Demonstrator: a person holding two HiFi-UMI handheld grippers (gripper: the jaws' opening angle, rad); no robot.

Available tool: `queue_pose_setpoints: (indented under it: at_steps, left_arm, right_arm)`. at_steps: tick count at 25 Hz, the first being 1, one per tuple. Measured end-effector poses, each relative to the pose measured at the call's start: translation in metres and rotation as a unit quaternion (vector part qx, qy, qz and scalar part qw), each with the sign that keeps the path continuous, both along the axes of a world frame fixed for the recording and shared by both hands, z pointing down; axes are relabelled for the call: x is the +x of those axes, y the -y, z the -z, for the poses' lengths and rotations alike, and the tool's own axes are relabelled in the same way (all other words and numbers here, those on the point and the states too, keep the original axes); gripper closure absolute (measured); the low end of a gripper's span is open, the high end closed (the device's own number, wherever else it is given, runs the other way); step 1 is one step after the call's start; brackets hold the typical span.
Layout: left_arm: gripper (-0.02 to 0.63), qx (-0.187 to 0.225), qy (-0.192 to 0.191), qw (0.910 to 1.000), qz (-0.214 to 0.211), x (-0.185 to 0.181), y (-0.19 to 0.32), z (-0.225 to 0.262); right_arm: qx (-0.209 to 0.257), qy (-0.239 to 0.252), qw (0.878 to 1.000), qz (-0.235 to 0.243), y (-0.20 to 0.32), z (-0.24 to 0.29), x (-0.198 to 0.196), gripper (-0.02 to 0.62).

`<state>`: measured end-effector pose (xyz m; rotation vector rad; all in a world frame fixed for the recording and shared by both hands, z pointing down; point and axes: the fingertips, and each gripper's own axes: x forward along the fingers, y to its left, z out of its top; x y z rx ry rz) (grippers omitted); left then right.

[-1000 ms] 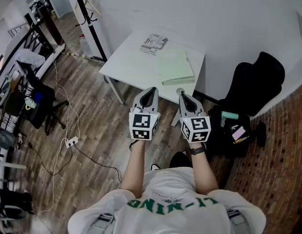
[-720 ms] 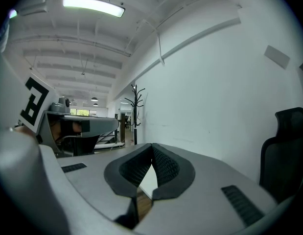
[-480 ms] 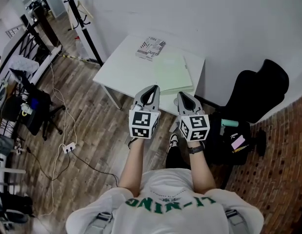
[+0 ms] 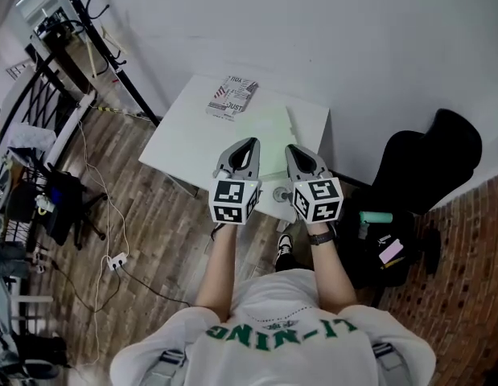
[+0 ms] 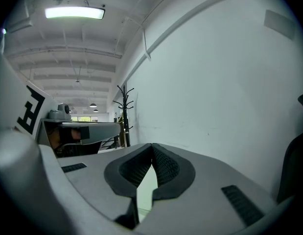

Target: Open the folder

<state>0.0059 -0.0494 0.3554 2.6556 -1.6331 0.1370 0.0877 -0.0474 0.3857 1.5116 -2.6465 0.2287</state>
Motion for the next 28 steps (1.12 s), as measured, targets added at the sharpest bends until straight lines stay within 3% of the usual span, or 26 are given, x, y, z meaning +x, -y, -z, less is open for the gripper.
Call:
queue_pose_setpoints:
  at_steps: [9, 18, 28]
  left_arm:
    - [0.589, -0.021, 0.006, 0.9994, 0.028, 0.032, 0.09, -0.02]
    - [0.591, -0.033, -0.003, 0.9991, 0.027, 0.046, 0.143, -0.054]
    - [0.591, -0.062, -0.004, 0.9979, 0.017, 0.04, 0.208, -0.089]
  right_arm:
    - [-0.016, 0.006, 0.999, 0.03, 0.092, -0.011, 0.038, 0.578]
    - [-0.08, 0.005, 0.995, 0.055, 0.147, -0.073, 0.055, 0.578]
    - [-0.158, -0.031, 0.984, 0.074, 0.207, -0.138, 0.051, 0.5]
